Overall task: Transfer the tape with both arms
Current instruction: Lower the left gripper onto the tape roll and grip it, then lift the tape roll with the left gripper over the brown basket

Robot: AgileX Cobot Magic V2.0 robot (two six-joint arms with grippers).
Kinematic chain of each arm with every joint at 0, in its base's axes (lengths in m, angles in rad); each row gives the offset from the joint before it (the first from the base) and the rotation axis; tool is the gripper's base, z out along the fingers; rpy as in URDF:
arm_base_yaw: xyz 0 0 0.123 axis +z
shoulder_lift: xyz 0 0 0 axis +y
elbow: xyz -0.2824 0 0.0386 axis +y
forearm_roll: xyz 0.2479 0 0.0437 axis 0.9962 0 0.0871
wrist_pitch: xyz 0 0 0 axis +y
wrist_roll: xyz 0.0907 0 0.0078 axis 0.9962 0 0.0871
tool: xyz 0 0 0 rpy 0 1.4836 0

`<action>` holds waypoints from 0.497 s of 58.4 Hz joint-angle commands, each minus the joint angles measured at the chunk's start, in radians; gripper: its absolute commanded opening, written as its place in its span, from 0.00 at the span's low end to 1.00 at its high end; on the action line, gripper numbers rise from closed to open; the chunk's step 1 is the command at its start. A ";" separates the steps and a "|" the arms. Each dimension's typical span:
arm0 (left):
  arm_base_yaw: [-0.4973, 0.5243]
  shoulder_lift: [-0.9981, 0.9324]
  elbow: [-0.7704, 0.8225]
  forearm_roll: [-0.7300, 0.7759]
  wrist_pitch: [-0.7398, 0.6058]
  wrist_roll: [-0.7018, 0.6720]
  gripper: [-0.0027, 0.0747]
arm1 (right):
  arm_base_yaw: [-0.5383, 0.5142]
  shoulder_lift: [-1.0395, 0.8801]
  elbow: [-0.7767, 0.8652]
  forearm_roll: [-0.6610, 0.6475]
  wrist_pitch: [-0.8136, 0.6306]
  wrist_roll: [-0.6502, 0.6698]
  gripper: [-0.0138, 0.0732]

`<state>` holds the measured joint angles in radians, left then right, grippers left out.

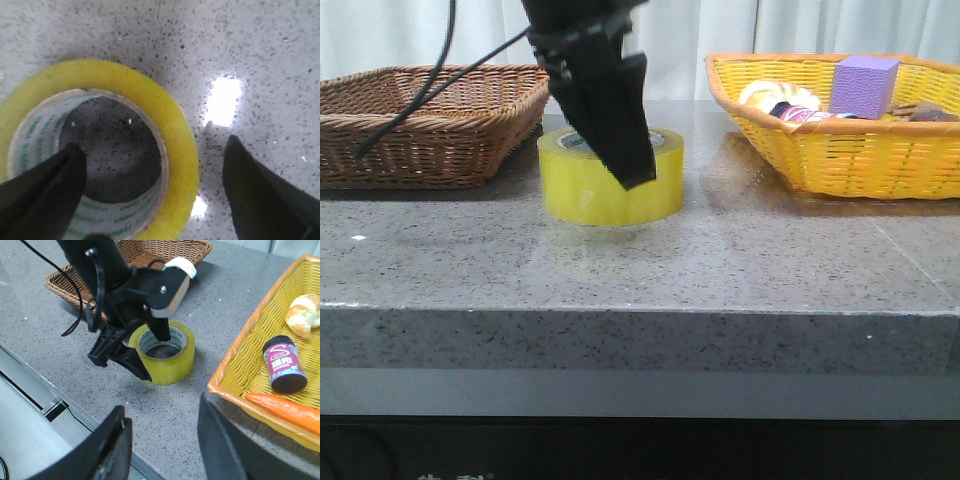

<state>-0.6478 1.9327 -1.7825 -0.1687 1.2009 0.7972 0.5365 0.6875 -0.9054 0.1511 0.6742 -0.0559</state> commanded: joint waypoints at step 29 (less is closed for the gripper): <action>-0.008 0.022 -0.037 -0.030 -0.007 0.006 0.38 | -0.005 0.003 -0.026 0.008 -0.074 -0.008 0.55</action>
<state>-0.6478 2.0025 -1.7912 -0.1852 1.2207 0.8042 0.5365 0.6875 -0.9054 0.1511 0.6742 -0.0559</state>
